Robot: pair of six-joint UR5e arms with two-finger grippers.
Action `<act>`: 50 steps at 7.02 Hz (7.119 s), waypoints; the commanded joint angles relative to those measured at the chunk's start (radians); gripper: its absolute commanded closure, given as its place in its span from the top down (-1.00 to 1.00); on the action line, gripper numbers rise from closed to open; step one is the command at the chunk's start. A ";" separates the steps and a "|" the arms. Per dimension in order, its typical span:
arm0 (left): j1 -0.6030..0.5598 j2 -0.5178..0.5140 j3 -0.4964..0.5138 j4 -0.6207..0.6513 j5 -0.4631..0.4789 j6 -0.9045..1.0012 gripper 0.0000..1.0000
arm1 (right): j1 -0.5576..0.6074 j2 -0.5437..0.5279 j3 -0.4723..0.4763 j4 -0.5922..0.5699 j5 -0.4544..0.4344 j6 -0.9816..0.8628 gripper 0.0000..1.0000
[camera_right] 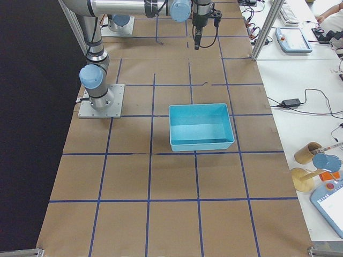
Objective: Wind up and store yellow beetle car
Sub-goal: 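Continue pulling the car backward with the left gripper, then open the left gripper and lift it off the car, then move the right gripper over the rolled yellow car while left arm stays raised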
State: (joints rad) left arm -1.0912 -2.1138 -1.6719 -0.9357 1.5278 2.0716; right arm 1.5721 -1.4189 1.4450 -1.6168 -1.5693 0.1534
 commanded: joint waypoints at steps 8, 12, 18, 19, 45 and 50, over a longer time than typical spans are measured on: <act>-0.019 0.030 -0.005 -0.021 0.018 -0.052 1.00 | 0.002 -0.002 0.000 0.000 0.015 0.008 1.00; -0.284 0.171 -0.023 -0.176 0.060 -0.596 1.00 | 0.002 -0.002 0.000 -0.002 0.015 0.008 1.00; -0.561 0.498 0.049 -0.509 0.063 -1.830 1.00 | 0.000 0.000 0.000 -0.002 0.015 0.006 1.00; -0.556 0.502 0.122 -0.607 0.063 -1.923 1.00 | 0.000 0.001 0.000 -0.002 0.015 0.006 1.00; -0.469 0.511 0.190 -0.718 0.067 -1.955 1.00 | -0.009 0.055 0.054 -0.177 0.037 -1.578 1.00; -0.469 0.514 0.189 -0.718 0.067 -1.955 1.00 | 0.039 0.207 0.118 -0.323 0.055 -1.615 1.00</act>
State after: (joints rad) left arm -1.5601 -1.6021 -1.4823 -1.6536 1.5953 0.1166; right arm 1.6020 -1.2454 1.5254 -1.8579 -1.5174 -1.4611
